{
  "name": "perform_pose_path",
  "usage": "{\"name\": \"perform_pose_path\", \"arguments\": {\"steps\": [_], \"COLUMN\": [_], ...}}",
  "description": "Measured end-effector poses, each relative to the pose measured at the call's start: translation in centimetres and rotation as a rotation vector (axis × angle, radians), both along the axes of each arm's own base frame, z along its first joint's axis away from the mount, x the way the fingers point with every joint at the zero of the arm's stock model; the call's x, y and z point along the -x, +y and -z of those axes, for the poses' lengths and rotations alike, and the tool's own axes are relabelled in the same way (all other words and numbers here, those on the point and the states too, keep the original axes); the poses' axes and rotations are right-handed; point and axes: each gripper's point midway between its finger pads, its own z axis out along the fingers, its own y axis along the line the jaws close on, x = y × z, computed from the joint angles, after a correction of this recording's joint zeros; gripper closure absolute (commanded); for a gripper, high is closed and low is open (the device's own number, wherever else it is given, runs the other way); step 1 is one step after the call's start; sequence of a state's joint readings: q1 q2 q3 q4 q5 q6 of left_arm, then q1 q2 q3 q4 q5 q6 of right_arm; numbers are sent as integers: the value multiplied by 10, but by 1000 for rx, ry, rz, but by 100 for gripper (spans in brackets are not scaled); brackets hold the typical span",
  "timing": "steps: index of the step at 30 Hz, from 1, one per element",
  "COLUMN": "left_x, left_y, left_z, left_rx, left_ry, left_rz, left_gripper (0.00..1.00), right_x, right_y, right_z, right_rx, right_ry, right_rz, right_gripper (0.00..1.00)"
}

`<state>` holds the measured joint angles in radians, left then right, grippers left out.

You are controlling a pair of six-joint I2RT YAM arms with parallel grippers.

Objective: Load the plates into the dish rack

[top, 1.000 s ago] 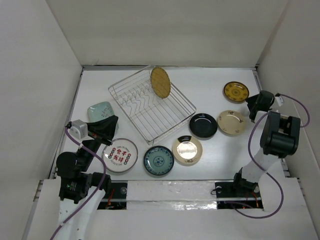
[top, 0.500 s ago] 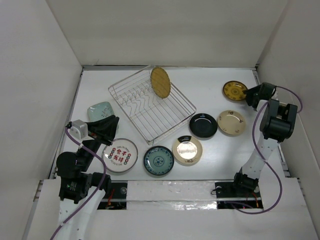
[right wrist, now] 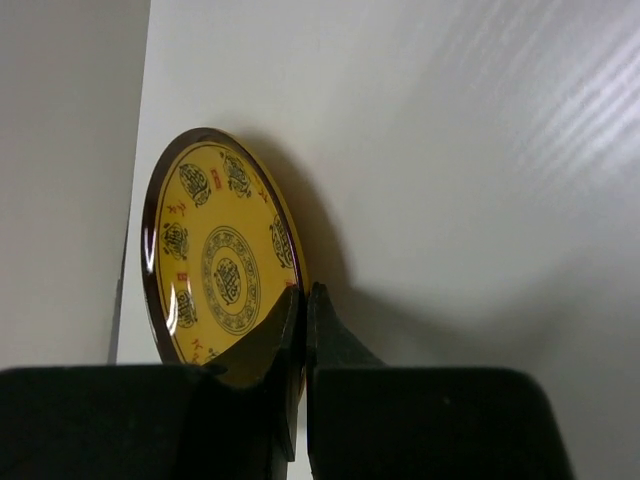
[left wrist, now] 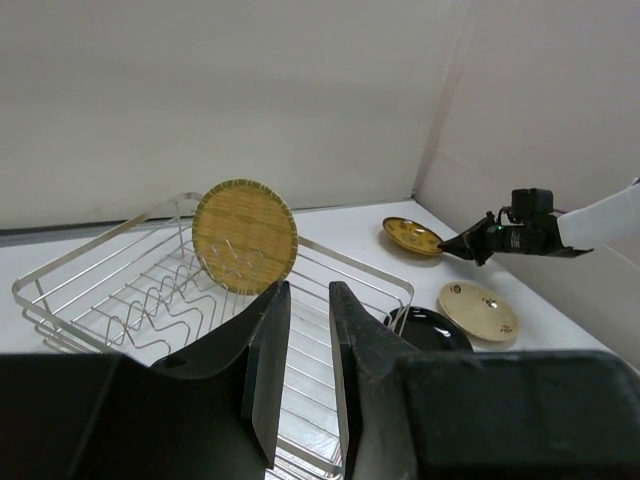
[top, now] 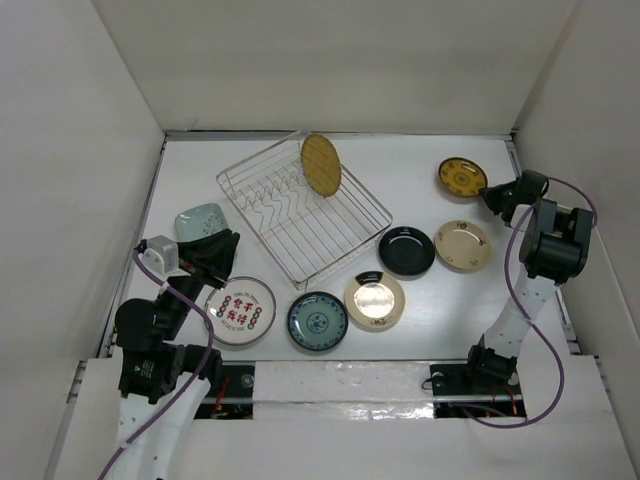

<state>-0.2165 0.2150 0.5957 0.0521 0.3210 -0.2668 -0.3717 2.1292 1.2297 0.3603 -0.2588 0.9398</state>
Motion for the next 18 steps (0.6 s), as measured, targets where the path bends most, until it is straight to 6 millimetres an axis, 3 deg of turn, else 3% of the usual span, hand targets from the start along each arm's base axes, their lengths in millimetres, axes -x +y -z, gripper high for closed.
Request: {"name": "perform_pose_path", "arguments": {"steps": [2,4,6,8,12,14,16,18], "left_x": [-1,-1,-2,-2,-3,-4,-5,-5], "left_y": [0,0,0,0,1,3,5,6], "left_z": [1,2,2,3,4,4,4,4], "left_rx": [-1,-2,-2,-2,-1,2,6,8], "left_ry": [4,7,12,13,19,20,22,25], "left_rz": [0,0,-1,-2,-12,-20,-32,-41], "left_gripper": [79,79,77,76,74,74,73,73], "right_x": [9,14,12,8,10,16,26,34], "right_y": [5,11,23,50,151,206,255,297], "right_z": [-8,-30,-70,-130,-258,-309,-343,-359], "right_rx": [8,48,135,258,529,641,744,867], "right_ry": [-8,-31,-91,-197,-438,-531,-587,-585], "right_rz": [6,10,-2,-27,-140,-185,-224,-263], "right_gripper": [100,100,100,100,100,100,100,100]}}
